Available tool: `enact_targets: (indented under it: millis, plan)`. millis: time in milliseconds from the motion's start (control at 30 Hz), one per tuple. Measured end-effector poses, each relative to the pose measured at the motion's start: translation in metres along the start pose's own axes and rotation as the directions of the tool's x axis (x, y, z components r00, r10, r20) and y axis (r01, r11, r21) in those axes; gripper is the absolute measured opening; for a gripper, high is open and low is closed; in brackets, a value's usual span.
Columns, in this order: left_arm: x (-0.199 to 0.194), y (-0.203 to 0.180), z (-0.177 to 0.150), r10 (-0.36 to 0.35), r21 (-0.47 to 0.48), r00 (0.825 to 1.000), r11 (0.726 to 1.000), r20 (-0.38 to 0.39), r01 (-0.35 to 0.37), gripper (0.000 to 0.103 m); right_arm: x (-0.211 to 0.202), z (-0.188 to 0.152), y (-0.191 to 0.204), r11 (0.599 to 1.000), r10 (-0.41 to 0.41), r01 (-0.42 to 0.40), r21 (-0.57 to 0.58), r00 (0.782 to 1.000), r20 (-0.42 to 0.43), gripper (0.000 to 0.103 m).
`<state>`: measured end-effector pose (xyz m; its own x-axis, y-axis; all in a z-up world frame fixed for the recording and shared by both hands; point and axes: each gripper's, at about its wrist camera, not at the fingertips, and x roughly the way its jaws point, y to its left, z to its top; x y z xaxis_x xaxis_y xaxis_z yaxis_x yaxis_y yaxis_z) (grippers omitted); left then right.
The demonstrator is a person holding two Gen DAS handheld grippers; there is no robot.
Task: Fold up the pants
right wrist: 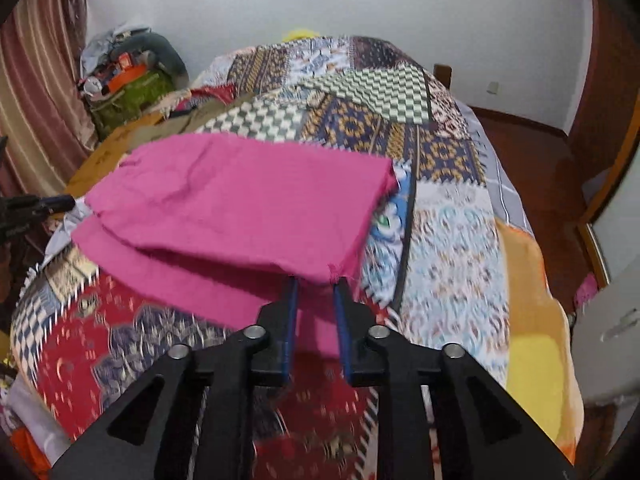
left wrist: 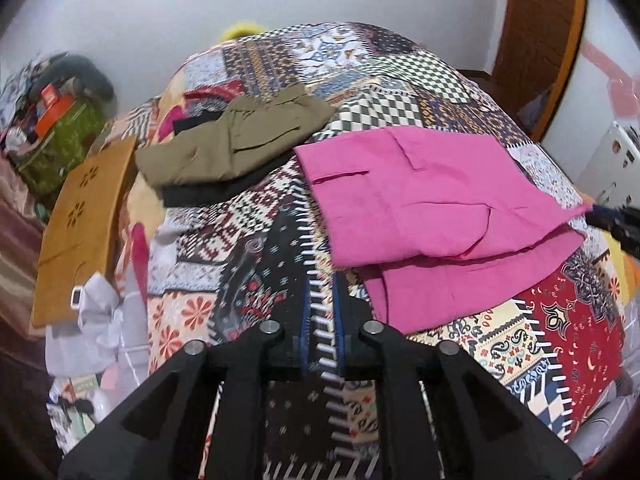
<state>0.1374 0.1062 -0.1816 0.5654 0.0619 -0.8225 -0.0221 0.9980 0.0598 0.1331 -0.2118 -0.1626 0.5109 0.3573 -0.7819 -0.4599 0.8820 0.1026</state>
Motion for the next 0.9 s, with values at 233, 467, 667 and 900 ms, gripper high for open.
enact_targets:
  millis: [233,467,667,900]
  plan:
    - [-0.029,-0.016,0.018,0.013,0.052,0.995,0.998,0.099,-0.018,0.082,-0.036,0.006,0.008,1.000,-0.006,0.008,-0.025,0.996,0.086,0.052]
    - [-0.006,-0.059,0.028,0.023,0.208,0.997,0.977,0.069,-0.037,0.091,-0.038,0.024,0.034,0.997,0.049,-0.041,-0.066,0.991,0.124,0.076]
    - [0.027,-0.088,0.021,0.033,0.356,0.999,0.934,0.003,-0.032,0.091,-0.001,0.021,0.063,0.982,0.107,-0.100,-0.158,0.994,0.035,0.076]
    - [0.045,-0.095,0.033,0.016,0.362,1.000,0.932,-0.016,-0.009,0.091,0.047,0.019,0.079,0.962,0.100,-0.115,-0.248,0.992,-0.073,0.076]
